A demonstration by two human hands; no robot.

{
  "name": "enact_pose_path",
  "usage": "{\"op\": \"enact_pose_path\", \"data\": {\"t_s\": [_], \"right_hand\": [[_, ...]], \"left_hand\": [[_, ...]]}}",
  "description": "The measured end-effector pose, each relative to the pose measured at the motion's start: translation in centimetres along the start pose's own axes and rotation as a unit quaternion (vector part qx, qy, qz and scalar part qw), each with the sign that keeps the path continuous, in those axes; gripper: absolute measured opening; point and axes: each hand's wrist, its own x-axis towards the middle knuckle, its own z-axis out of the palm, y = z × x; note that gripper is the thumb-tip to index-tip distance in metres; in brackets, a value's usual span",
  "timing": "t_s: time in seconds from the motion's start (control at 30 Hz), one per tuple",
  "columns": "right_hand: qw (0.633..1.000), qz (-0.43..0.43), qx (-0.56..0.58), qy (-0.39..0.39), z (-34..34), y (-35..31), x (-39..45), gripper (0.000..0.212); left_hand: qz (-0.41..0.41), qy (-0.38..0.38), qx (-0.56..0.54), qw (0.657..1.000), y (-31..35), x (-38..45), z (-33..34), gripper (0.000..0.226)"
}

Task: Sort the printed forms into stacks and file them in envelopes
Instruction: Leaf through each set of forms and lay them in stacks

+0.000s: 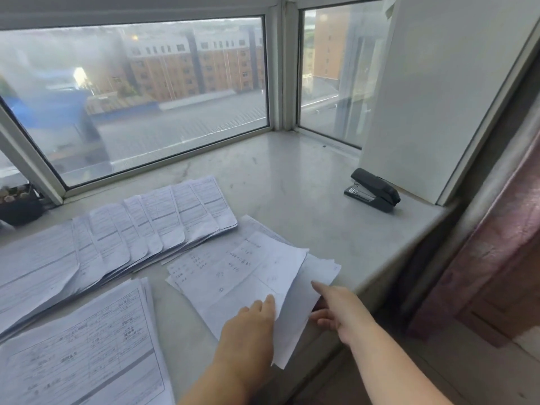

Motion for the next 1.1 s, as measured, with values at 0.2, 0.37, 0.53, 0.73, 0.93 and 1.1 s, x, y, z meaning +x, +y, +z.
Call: {"op": "enact_pose_path", "data": {"t_s": [0.2, 0.37, 0.53, 0.73, 0.93, 1.1], "right_hand": [[0.994, -0.042, -0.101, 0.015, 0.1, 0.5, 0.8, 0.013], [0.994, -0.062, -0.036, 0.077, -2.5, 3.8, -0.3, 0.016], [0.995, -0.067, -0.013, 0.071, -3.0, 4.0, -0.2, 0.018], [0.962, -0.135, 0.062, 0.227, -2.7, 3.1, -2.5, 0.019], [0.977, -0.146, -0.133, -0.081, 4.2, 5.3, -8.9, 0.025], [0.936, -0.106, -0.268, -0.205, 9.6, 7.6, -11.3, 0.017]], "left_hand": [[-0.034, -0.063, 0.047, 0.996, 1.2, -1.4, 0.3, 0.066], [0.009, -0.072, 0.064, 0.995, 2.3, -1.4, 0.4, 0.070], [0.033, -0.055, 0.028, 0.998, 2.1, -0.9, 1.0, 0.067], [0.036, 0.022, -0.134, 0.990, -0.3, -3.3, 0.3, 0.081], [0.007, 0.188, -0.187, 0.964, -8.3, -10.9, 1.0, 0.033], [-0.034, 0.167, -0.291, 0.941, -12.7, -17.8, 3.4, 0.016]]}}
